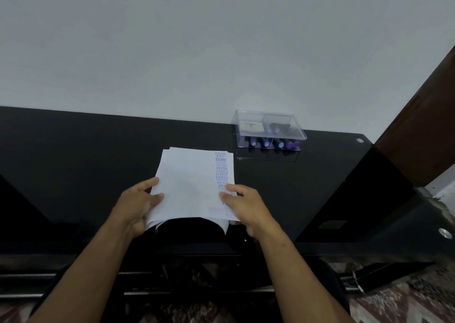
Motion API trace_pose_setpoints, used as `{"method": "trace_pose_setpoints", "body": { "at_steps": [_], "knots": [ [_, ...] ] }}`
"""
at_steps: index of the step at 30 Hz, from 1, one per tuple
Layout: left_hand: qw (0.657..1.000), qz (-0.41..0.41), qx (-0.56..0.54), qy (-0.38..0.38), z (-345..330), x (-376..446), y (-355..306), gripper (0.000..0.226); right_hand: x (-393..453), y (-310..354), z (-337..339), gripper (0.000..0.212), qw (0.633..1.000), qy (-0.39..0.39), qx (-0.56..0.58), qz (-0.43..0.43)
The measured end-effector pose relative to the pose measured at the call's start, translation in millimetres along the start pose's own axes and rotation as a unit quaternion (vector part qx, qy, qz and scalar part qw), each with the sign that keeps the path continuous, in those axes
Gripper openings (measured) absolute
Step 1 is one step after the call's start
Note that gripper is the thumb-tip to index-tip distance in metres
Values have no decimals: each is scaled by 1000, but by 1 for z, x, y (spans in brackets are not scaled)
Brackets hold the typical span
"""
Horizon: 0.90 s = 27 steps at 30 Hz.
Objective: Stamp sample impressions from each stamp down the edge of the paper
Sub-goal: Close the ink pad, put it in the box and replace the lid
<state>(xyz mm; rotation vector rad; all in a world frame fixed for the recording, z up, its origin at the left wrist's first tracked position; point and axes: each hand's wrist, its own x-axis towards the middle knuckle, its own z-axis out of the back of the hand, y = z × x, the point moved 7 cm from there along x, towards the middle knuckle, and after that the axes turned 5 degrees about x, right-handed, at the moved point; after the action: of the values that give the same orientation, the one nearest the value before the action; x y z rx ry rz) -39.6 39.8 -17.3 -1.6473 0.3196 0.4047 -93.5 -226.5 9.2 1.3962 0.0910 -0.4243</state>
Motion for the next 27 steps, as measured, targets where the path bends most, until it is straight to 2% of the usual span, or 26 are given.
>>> {"method": "trace_pose_setpoints", "body": {
  "at_steps": [3, 5, 7, 10, 17, 22, 27],
  "knots": [
    [990, -53, 133, -5, -2, 11, -7, 57, 12, 5, 0, 36, 999, -29, -37, 25],
    [973, -93, 210, 8, -13, 12, -18, 50, 22, 14, -3, 43, 994, -41, -91, 48],
    [964, -108, 241, 7, -21, 20, -27, 44, 33, 25, -5, 47, 987, -51, -138, 70],
    [960, -117, 254, -15, -27, 42, -41, 37, 58, 34, -7, 49, 981, -64, -164, 81],
    [959, -116, 259, -8, -50, 93, -73, 42, 118, 51, -9, 58, 969, -76, -220, 83],
    [960, -114, 257, 14, -61, 116, -84, 44, 146, 57, -6, 28, 969, -87, -210, 98],
    [950, -117, 289, 40, -74, 124, -95, 44, 155, 61, -2, 27, 971, -81, -200, 105]
  ]
}}
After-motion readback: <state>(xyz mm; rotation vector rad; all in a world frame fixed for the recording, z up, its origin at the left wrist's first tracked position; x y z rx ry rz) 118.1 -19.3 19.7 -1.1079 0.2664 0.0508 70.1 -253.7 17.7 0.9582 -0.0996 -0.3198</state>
